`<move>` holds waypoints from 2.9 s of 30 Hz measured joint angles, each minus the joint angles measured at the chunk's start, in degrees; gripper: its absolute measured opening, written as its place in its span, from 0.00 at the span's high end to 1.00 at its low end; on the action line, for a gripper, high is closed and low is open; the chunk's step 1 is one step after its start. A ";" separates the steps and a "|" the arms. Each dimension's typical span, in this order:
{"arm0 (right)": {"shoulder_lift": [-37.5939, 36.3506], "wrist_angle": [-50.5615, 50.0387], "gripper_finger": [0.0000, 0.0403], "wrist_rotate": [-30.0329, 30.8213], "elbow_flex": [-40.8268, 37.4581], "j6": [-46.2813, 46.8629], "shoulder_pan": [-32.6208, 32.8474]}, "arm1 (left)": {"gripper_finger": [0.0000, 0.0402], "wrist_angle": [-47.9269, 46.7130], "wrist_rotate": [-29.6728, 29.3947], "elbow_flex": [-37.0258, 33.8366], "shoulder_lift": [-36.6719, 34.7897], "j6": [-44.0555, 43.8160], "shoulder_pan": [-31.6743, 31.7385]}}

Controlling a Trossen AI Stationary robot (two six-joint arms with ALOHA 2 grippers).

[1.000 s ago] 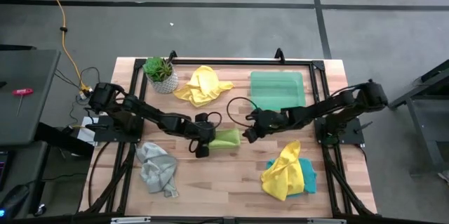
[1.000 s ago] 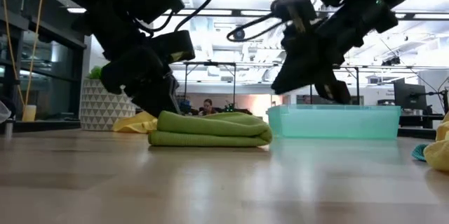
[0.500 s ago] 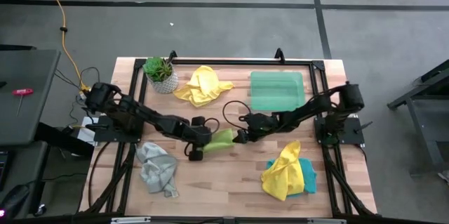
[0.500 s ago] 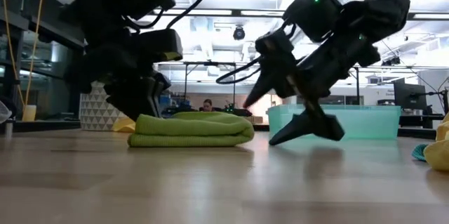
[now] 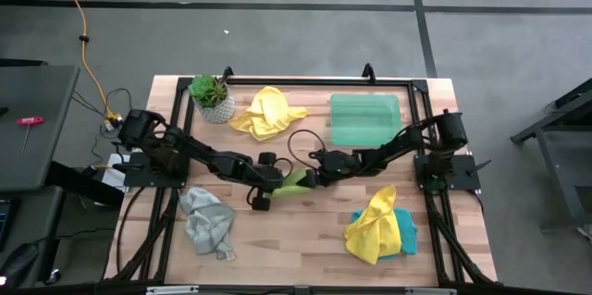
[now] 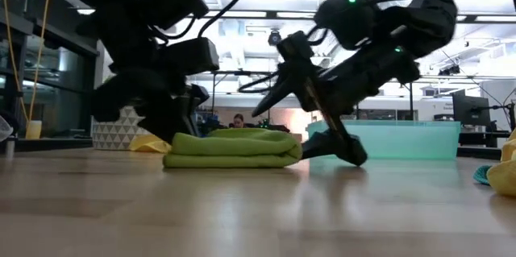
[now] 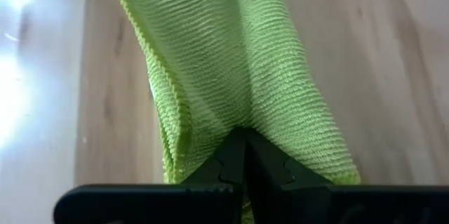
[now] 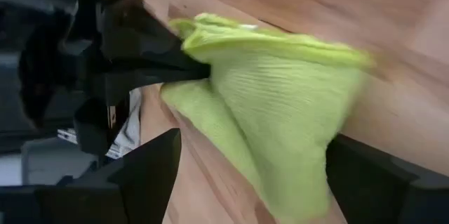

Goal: Fold microfiber towels
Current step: Put the green towel into the bin

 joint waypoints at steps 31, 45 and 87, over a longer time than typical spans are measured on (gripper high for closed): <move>-1.88 -10.18 0.89 -3.42 6.34 -8.01 -3.79 | 1.00 -4.74 0.19 0.05 -0.08 2.58 1.04; -20.95 -32.76 0.99 -5.22 6.47 -19.96 -5.41 | 1.00 -26.57 0.75 13.26 -11.14 8.54 3.34; -37.74 -46.66 1.00 -27.25 6.53 -36.87 -52.78 | 0.99 -24.55 -4.05 15.35 -30.82 -3.51 10.00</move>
